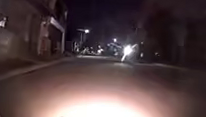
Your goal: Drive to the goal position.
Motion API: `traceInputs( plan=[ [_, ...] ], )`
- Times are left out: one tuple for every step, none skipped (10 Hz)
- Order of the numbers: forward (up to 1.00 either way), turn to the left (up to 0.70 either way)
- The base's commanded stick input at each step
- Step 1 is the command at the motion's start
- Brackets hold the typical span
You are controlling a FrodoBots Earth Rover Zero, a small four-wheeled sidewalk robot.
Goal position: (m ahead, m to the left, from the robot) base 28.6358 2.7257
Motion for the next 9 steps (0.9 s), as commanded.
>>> traceInputs(
  plan=[
    [0.85,0.16],
    [0.85,0.0],
    [0.85,0.0],
    [0.85,0.0],
    [0.85,0.0],
    [0.85,0.0],
    [0.85,0.0],
    [0.85,0.0],
    [0.85,0.0]
  ],
)
